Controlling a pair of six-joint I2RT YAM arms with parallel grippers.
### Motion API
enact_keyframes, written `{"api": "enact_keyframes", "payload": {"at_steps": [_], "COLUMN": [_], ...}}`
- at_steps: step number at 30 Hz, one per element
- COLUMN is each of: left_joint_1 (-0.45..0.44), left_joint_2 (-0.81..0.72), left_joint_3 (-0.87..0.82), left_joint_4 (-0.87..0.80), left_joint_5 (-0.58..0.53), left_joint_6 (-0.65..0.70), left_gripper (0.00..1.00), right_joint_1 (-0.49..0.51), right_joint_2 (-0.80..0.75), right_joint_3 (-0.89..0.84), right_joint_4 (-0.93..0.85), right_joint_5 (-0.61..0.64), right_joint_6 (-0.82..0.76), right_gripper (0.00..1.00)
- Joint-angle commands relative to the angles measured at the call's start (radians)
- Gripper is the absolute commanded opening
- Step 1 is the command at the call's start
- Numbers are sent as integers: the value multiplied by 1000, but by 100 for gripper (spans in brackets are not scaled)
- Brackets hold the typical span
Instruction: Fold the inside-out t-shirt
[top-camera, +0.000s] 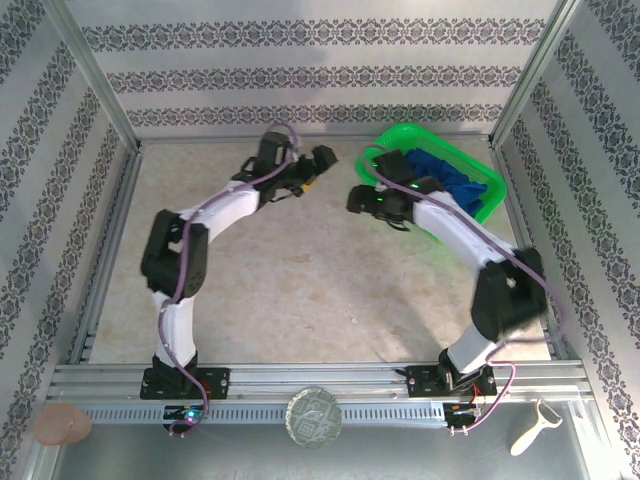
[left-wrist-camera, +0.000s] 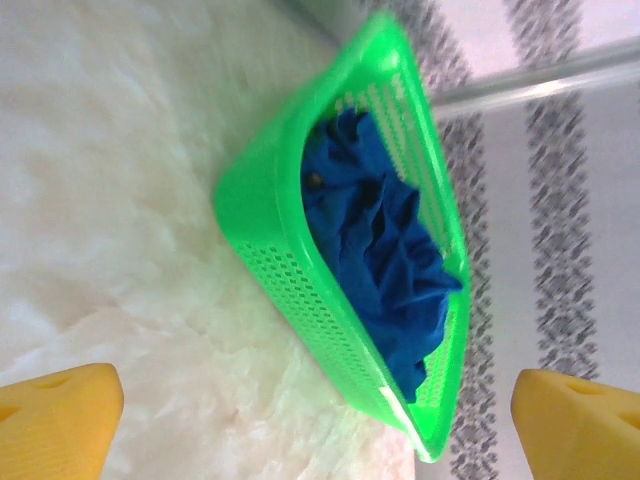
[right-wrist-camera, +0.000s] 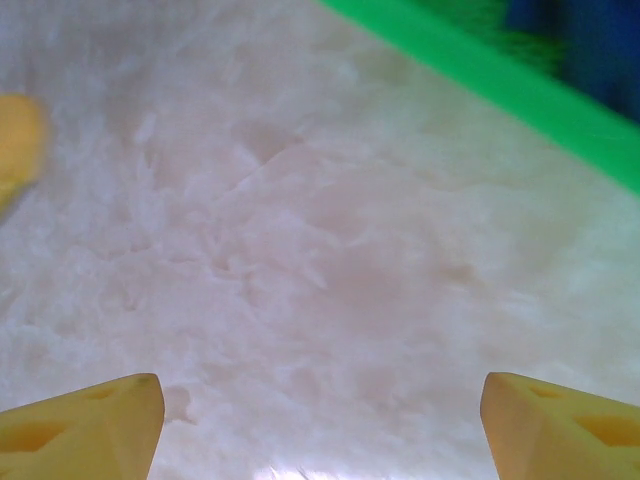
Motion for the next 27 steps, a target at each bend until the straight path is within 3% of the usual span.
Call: {"api": "enact_keyframes", "payload": {"at_steps": [1,6,12,21,27], "left_joint_1": [15,18,21,42,48], "left_joint_2": [-158,-306,-430,-555,-571], "left_joint_3": [-88,-152,-230,-355,-371], "left_joint_4": [16,-138,-207,-220,-236], "left_joint_5": [-14,-56,-78,-105,-105], "left_joint_6": [37,116,142,145,150], "left_gripper": [100,100,99,99,100], "right_joint_1": [62,79,31,-82,-139], "right_joint_2": [181,469,669,779,801], "right_joint_3": [174,501,810,994,1025], "right_joint_4": [18,-88,-222,-304,-306], "right_joint_5": [130,251,365,445,459], "right_joint_6": [77,182,275,413,495], "right_gripper": [84,85,86,85,85]}}
